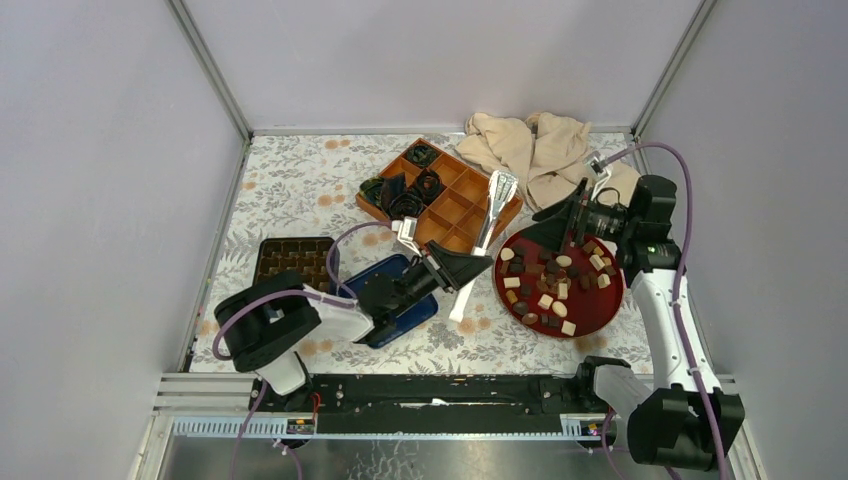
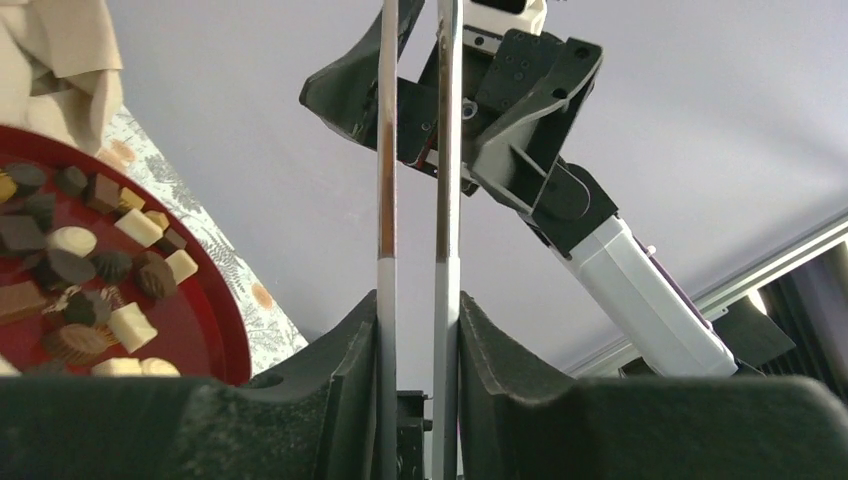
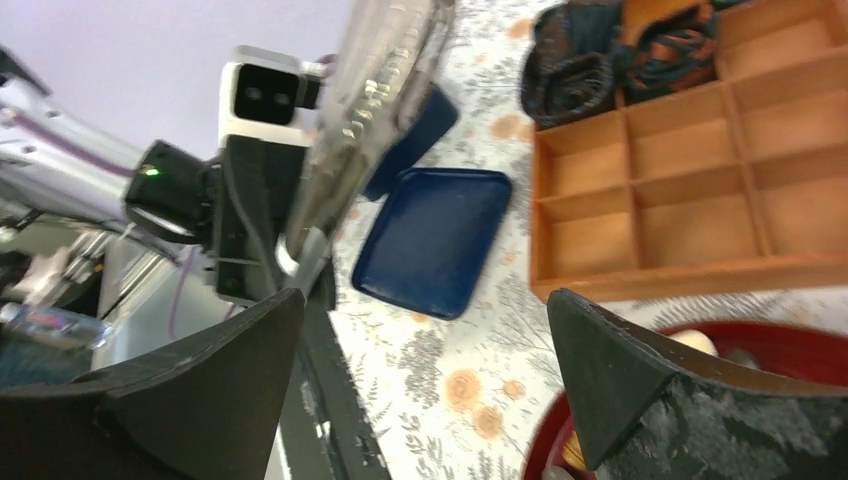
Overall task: Pack the chocolate
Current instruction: Pick up the clamp from the center of the board, then pick up the fake chocolate from the plate.
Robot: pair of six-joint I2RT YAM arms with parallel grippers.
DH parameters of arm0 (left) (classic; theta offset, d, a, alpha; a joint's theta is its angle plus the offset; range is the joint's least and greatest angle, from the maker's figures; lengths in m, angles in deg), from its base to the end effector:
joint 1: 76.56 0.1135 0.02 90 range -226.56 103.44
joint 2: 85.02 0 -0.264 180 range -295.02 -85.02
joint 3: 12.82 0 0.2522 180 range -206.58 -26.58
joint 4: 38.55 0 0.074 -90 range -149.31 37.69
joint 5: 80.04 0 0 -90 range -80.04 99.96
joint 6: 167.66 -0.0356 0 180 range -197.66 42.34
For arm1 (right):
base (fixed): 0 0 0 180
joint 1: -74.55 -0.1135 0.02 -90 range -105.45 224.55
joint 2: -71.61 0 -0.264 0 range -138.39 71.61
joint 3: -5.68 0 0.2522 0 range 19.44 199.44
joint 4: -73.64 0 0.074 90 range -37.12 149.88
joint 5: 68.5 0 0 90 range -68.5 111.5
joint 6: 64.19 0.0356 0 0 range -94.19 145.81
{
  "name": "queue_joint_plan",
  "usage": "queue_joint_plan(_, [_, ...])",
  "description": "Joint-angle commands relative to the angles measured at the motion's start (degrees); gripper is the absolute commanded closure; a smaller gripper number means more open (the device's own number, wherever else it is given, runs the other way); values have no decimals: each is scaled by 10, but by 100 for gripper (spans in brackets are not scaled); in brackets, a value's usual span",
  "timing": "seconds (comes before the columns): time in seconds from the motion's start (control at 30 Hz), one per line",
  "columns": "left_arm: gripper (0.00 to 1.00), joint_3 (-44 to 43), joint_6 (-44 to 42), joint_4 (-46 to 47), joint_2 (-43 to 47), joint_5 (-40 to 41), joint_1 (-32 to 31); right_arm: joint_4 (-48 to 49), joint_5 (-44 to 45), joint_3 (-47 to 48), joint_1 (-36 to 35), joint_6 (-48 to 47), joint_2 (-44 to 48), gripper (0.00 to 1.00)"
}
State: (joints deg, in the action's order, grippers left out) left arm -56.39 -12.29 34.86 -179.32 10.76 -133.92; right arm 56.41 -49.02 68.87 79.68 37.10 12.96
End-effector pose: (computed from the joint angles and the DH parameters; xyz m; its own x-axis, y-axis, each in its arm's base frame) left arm 0.1625 -0.2528 0.2238 -0.6724 -0.6354 -0.3796 0.5371 -0.0659 -0.8410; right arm 0.2200 0.0140 0.3401 -0.3881 0.1004 -0.9161 -0.8262 0.4025 0.3941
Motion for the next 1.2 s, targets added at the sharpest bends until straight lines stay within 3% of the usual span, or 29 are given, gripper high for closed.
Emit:
queue_joint_plan(0.0, [63,32,2,24,47,-22,16,-123,69,31,33,-119,9,0])
queue_joint_plan(0.23, [57,63,-25,-167,166,-69,44,-149,136,37,68,-142,2,0])
queue_joint_plan(0.43, [56,11,-110,-501,280,-109,72,-170,193,48,91,-158,-15,0])
queue_joint_plan(0.6, [58,-69,-204,-774,325,-126,81,-181,253,54,107,-175,-20,0])
queue_joint_plan(0.73, [59,-169,-285,-993,301,-150,81,-192,295,60,116,-195,-26,0])
queue_joint_plan(0.83, [59,-233,-315,-1103,267,-156,73,-190,347,57,118,-212,-26,0])
queue_joint_plan(0.97, [60,-304,-337,-1183,213,-135,27,-188,384,54,122,-229,-34,0])
queue_joint_plan(1.17, [60,-393,-371,-1246,106,-103,-22,-193,364,53,124,-229,-38,0])
